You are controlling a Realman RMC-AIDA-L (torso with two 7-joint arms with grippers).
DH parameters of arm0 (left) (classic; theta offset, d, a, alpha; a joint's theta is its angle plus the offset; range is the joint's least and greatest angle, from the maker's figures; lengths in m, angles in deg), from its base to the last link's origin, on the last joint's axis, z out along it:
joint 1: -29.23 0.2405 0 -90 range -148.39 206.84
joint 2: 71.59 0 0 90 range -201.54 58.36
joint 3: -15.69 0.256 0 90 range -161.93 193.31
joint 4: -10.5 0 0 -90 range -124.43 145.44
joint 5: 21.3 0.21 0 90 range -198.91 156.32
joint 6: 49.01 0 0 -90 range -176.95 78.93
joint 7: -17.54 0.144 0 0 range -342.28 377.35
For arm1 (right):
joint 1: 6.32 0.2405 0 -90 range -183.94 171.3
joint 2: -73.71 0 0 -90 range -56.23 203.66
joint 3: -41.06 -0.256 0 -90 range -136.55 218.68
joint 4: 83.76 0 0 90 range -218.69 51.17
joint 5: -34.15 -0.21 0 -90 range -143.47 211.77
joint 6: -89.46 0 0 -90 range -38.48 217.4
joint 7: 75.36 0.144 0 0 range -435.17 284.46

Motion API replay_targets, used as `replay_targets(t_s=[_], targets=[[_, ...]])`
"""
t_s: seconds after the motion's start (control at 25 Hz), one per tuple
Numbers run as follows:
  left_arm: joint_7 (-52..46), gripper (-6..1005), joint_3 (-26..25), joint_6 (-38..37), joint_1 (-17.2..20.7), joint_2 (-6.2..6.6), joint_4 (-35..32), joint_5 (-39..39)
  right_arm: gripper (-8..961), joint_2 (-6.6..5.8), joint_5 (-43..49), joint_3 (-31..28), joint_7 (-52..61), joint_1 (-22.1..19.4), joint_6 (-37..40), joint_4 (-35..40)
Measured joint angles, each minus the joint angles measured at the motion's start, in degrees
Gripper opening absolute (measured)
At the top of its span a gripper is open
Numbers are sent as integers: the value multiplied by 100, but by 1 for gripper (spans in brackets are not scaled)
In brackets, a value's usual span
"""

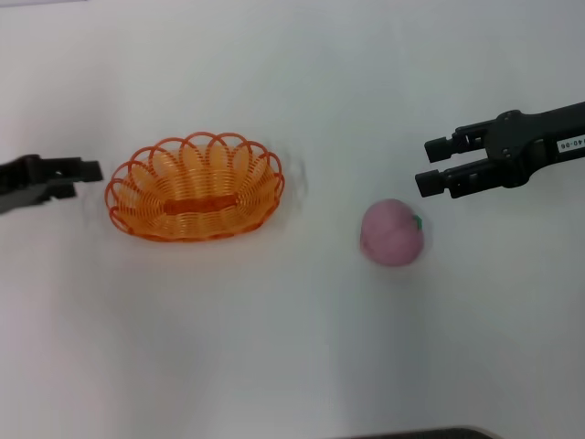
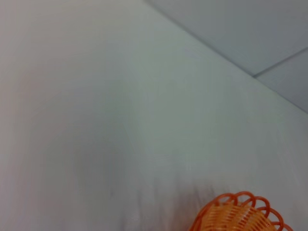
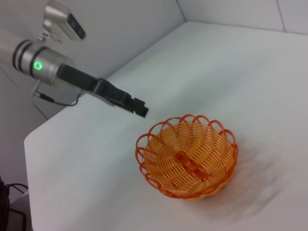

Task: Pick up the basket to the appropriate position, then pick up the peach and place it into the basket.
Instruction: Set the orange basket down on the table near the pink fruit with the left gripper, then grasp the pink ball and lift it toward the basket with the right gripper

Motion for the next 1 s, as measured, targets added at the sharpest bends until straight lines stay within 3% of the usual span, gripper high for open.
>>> replay_targets(t_s=[0.24,0.6,0.8,1.0], targets=[[1767,602,-98,-672,147,-25,-653,-324,789,0,0,-36,38,17,-50,14],[4207,681,-126,-2186,455,-152,-934,-898,790,-66,30,-10,725,201,-513,36],[4565,725,-231,-2249,734,-152,-771,-1486,790,-31,621,73,1046,476,-465,314],[4676,783,-323,-2274,805,-151,-678,-1529,789,61,1270,502,1458,832,-310,631]])
